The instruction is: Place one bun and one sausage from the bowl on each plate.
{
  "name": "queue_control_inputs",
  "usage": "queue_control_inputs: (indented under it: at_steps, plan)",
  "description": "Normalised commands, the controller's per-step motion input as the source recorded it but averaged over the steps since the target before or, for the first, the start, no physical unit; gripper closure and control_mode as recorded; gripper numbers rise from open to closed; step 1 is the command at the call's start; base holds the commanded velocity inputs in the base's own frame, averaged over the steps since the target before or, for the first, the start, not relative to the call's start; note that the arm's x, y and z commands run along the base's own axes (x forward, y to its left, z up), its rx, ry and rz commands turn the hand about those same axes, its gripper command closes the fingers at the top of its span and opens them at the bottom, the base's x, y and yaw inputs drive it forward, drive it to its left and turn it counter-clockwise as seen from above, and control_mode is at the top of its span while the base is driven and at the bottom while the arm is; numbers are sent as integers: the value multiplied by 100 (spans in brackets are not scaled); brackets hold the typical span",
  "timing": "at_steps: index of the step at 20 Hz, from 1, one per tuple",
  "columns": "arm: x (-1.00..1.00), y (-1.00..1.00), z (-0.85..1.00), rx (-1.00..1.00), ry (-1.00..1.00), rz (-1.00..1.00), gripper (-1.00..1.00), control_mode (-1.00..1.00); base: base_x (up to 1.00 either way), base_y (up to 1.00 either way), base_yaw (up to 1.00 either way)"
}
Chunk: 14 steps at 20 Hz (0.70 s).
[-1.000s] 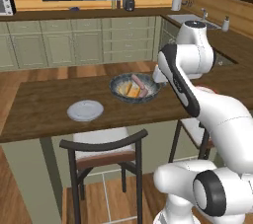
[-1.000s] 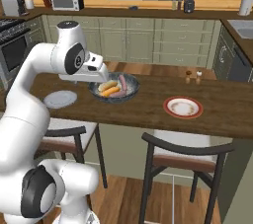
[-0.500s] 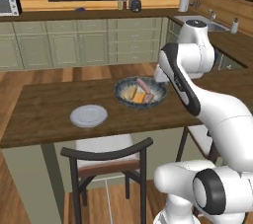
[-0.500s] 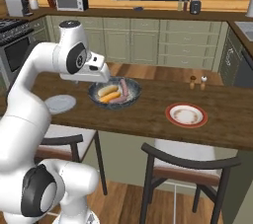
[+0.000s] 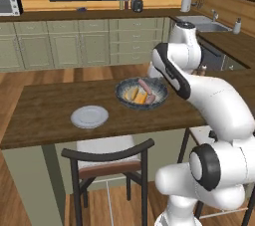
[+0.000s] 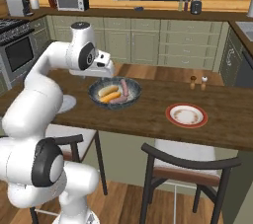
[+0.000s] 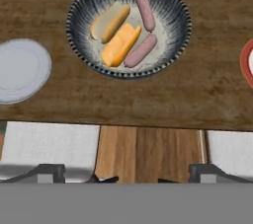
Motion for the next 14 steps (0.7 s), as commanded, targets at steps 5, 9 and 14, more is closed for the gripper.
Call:
queue_control_inputs:
  at_steps: [5,9,14]
  plan:
    - [100,44,-49,17,23,0,-100,-100,0,0,0]
    - [100,0,-42,17,21,0,-100,-100,0,0,0]
    - [100,0,-63,1,7,0,-100,-100,0,0,0]
